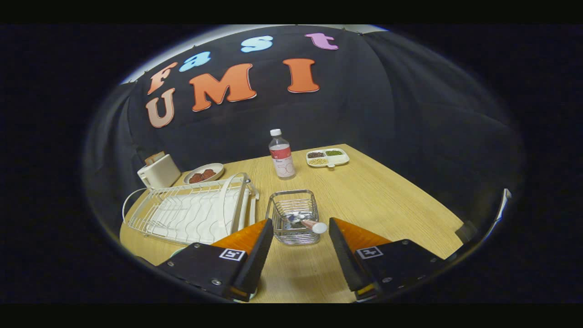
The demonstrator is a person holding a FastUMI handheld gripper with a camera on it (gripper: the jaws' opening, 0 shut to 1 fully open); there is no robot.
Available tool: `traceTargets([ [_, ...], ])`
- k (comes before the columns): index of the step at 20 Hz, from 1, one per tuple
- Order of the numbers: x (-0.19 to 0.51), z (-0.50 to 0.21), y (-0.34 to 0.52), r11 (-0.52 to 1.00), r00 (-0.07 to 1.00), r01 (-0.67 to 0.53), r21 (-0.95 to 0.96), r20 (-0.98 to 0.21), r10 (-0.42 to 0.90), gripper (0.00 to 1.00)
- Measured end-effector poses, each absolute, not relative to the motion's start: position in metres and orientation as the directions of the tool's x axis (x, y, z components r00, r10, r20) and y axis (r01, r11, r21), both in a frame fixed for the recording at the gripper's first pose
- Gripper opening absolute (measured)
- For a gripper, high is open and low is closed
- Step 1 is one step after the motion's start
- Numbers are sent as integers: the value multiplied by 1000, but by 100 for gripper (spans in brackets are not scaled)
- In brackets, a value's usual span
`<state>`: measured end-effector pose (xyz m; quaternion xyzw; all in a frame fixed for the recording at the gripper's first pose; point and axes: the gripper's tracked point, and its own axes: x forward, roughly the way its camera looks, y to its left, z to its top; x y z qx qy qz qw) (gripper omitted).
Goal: Take the plate from the dish rack, then take the spoon from the basket and place it into the plate.
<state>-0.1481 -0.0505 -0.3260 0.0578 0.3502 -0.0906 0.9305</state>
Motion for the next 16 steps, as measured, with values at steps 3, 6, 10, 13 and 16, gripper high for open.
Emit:
traceTargets([
  [3,-140,-334,-51,981,735,193,13,-664,-136,57],
  [6,-136,-343,-46,988,726,157,-5,-677,-119,34],
  [10,-131,-341,-42,988,725,155,0,-679,-114,17],
  [13,-129,-332,-37,989,729,143,24,-679,-89,13],
  [16,-127,-316,-42,990,732,138,4,-674,-99,13],
])
